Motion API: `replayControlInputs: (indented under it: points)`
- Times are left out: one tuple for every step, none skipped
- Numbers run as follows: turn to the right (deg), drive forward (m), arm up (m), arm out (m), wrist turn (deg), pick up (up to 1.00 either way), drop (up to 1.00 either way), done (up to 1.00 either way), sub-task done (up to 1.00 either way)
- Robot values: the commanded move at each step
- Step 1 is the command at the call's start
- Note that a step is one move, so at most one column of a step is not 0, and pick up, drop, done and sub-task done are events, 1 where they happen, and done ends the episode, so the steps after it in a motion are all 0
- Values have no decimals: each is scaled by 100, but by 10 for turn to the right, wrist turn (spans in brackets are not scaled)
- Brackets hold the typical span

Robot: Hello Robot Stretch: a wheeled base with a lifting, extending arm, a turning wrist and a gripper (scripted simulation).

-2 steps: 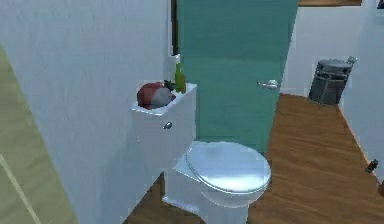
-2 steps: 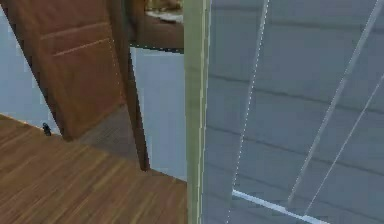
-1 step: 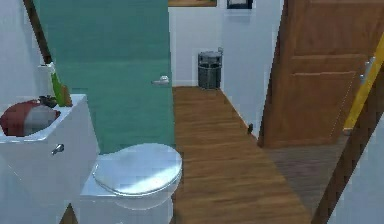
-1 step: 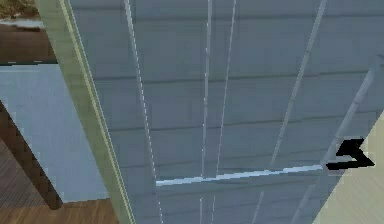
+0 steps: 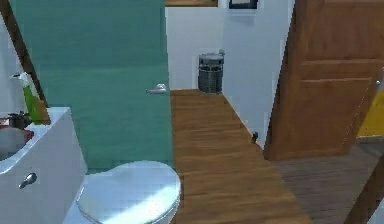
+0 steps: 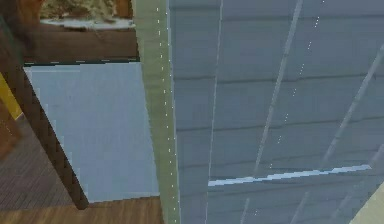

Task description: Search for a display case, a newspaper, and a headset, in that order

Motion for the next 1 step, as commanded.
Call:
replayControlInputs:
  points:
    - [270,0,0,0,0,0,0,0,0]
